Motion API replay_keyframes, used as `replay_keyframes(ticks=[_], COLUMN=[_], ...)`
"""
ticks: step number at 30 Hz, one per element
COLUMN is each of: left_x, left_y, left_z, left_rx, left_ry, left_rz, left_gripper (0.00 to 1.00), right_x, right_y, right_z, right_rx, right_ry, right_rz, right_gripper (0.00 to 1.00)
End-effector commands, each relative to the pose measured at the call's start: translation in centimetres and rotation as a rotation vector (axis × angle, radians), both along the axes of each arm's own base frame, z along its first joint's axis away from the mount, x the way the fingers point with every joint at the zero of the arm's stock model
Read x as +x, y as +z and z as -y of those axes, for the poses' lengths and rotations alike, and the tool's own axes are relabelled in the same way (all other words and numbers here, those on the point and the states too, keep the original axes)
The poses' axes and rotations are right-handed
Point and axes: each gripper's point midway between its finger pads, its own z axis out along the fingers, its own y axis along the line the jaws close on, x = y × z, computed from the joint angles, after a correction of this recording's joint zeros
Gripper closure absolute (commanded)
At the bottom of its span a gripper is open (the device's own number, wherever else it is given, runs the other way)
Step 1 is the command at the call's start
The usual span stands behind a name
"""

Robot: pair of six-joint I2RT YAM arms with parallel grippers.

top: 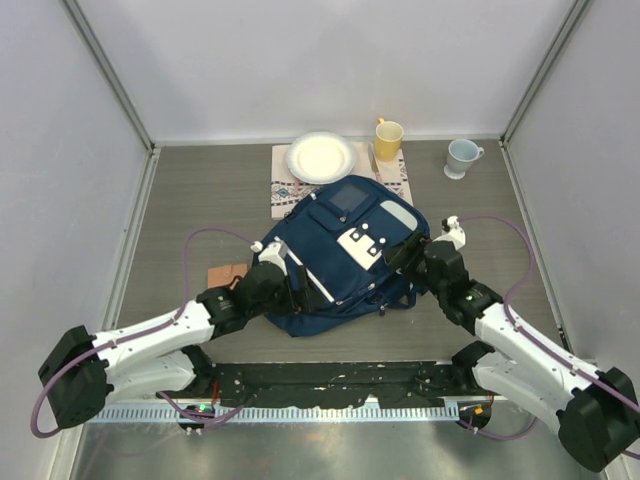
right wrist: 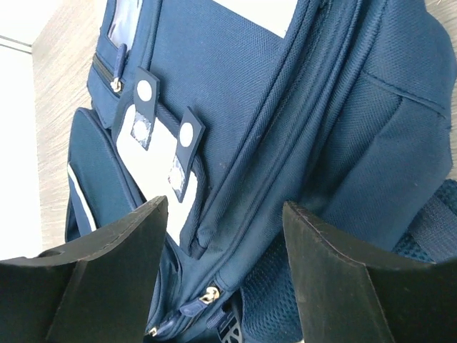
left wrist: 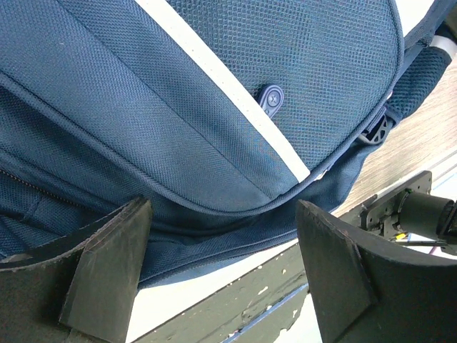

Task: Pack the student bag
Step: Zip the student bag at the center of the board.

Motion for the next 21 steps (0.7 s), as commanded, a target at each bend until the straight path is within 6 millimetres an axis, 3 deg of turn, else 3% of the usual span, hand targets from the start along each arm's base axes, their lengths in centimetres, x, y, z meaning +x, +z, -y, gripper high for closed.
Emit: replay_keyframes(ticks=[1,5,6,8,9,12,14,15,16,18,19,21], left_x=[0.7,0.8,0.9,1.2,1.4,2.3,3.1,3.4,3.8,4.8,5.3,6.5], left_y=[0.5,0.2,0.4,0.4,0.7,1.1,1.6,1.9,1.9,2.3,2.3,3.1], left_z=[0.6,1.1,1.2,1.1,1.1,1.0,1.2,1.4,1.5,2.2,2.2,2.6], left_rx=[-0.050,-0.052,-0.057,-0.052,-0.055,-0.034,-0.018,-0.018,-0.009,0.017,0.030,0.056], left_ry=[0.026,0.014,0.014,0.021,0.026,0.043,0.042,0.035,0.037,0.021,0.023,0.019], left_rz=[0.022,0.016,0.023,0.038,0.052,0.089,0.108,0.118,0.120,0.134,0.137,0.158], left_gripper=[0.15,0.18,0.20,0.29,0.32,0.48,0.56,0.57,0.57,0.56,0.56,0.55], right_x=[2.2,3.4,3.4,3.5,3.2,2.5,1.8,1.2,0.7,-0.5,-1.0,-2.1], right_y=[1.7,0.6,0.3,0.4,0.6,1.3,1.5,0.6,1.3,0.1,0.5,-0.7], right_z=[-1.1,-1.6,-1.4,-1.1,-0.9,0.2,0.8,1.2,1.5,2.2,2.4,2.8], right_rx=[0.027,0.000,-0.005,-0.004,0.002,0.025,0.040,0.031,0.055,0.068,0.097,0.128], right_ry=[-0.005,-0.012,-0.021,-0.035,-0.042,-0.076,-0.095,-0.101,-0.108,-0.128,-0.132,-0.145], right_rz=[0.067,0.034,0.030,0.044,0.057,0.097,0.103,0.081,0.105,0.070,0.085,0.054], right_gripper=[0.29,0.31,0.45,0.59,0.78,0.98,0.99,0.99,0.99,0.99,0.99,0.99])
